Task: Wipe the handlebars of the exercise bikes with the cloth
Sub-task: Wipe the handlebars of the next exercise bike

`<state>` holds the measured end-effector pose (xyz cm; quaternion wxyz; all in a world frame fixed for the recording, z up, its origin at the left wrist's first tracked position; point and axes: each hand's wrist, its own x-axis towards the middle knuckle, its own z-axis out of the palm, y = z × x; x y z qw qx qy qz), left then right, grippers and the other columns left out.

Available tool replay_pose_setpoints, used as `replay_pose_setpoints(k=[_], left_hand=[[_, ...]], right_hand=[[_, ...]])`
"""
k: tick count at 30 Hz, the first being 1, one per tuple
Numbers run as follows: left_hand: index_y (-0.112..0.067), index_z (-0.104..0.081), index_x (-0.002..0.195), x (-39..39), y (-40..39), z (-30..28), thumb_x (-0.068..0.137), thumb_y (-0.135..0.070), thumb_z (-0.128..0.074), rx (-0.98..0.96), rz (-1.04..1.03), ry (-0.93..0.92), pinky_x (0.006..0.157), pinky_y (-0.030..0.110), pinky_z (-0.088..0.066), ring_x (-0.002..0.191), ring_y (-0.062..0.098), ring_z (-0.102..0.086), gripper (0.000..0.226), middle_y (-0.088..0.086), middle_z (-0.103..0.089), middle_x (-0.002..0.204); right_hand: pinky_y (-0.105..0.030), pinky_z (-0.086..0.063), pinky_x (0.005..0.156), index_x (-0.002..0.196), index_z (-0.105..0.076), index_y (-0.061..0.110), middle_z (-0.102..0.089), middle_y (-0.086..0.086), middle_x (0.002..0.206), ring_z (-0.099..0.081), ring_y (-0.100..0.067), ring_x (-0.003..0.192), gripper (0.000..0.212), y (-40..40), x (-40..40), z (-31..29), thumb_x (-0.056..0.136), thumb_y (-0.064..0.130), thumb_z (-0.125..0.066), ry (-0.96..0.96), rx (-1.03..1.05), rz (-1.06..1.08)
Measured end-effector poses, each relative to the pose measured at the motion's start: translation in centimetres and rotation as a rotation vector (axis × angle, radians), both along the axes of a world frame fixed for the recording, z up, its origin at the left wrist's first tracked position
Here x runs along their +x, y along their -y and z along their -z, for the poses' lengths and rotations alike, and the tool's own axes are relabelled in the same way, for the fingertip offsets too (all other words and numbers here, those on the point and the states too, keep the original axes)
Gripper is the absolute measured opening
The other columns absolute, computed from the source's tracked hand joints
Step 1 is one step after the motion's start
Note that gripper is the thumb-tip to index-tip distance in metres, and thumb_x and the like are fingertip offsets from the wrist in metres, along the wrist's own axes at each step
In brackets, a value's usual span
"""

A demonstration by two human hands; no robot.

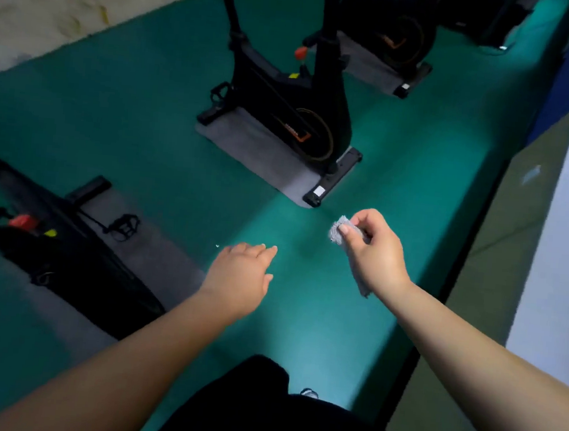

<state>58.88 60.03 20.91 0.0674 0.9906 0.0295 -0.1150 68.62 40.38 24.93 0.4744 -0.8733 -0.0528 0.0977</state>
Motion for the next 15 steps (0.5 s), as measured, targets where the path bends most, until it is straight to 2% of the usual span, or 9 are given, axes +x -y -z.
replay_pose_setpoints(k=[3, 5, 6, 8, 10, 15], left_hand=[[-0.024, -0.027, 0.148, 1.0, -2.2, 0.2, 0.097, -0.038, -0.042, 0.013, -0.104, -0.019, 0.109, 0.036, -0.028, 0.133, 0.021, -0.037, 0.056, -0.002, -0.039, 0.149], [-0.024, -0.024, 0.149, 2.2, -4.1, 0.4, 0.097, -0.038, -0.041, 0.021, -0.164, -0.013, 0.109, 0.036, -0.027, 0.134, 0.021, -0.036, 0.057, -0.002, -0.038, 0.15], [-0.023, -0.024, 0.15, 2.9, -5.2, 0.5, 0.097, -0.037, -0.041, 0.014, -0.196, -0.011, 0.109, 0.036, -0.027, 0.134, 0.022, -0.036, 0.057, -0.002, -0.038, 0.15], [-0.024, -0.023, 0.15, 4.8, -7.4, 0.8, 0.097, -0.036, -0.041, 0.004, -0.251, -0.008, 0.111, 0.035, -0.026, 0.136, 0.022, -0.033, 0.058, -0.001, -0.034, 0.153], [-0.024, -0.022, 0.15, 6.7, -9.6, 1.0, 0.097, -0.036, -0.041, 0.009, -0.297, 0.002, 0.113, 0.036, -0.024, 0.139, 0.022, -0.03, 0.058, -0.001, -0.03, 0.155], [-0.025, -0.02, 0.151, 11.4, -14.5, 0.8, 0.097, -0.038, -0.041, 0.027, -0.392, 0.0, 0.116, 0.04, -0.016, 0.143, 0.023, -0.023, 0.06, -0.001, -0.024, 0.157]], right_hand=[[-0.023, -0.033, 0.032, 0.082, -0.047, 0.025, -0.058, -0.014, 0.07, -0.04, -0.021, 0.036, 0.016, -3.7, 3.7, 0.8, 0.091, 0.031, -0.059, -0.015, 0.003, -0.114], [-0.019, -0.038, 0.041, 0.084, -0.049, 0.025, -0.059, -0.006, 0.073, -0.044, -0.013, 0.045, 0.014, -6.5, 6.3, 1.1, 0.09, 0.03, -0.061, 0.017, -0.009, -0.191], [-0.012, -0.037, 0.046, 0.085, -0.051, 0.024, -0.058, 0.0, 0.074, -0.047, -0.008, 0.053, 0.013, -7.9, 7.6, 1.1, 0.089, 0.029, -0.062, 0.037, -0.012, -0.222], [-0.008, -0.036, 0.054, 0.083, -0.051, 0.023, -0.056, 0.007, 0.073, -0.049, -0.001, 0.063, 0.014, -10.8, 10.2, 1.1, 0.088, 0.028, -0.063, 0.065, -0.024, -0.263], [-0.008, -0.036, 0.055, 0.081, -0.051, 0.023, -0.057, 0.008, 0.073, -0.049, -0.002, 0.064, 0.016, -13.6, 12.9, 1.1, 0.088, 0.028, -0.064, 0.086, -0.035, -0.307], [-0.016, -0.035, 0.047, 0.083, -0.052, 0.021, -0.057, 0.002, 0.073, -0.047, -0.009, 0.057, 0.015, -19.8, 18.8, 0.5, 0.089, 0.03, -0.063, 0.116, -0.016, -0.427]])
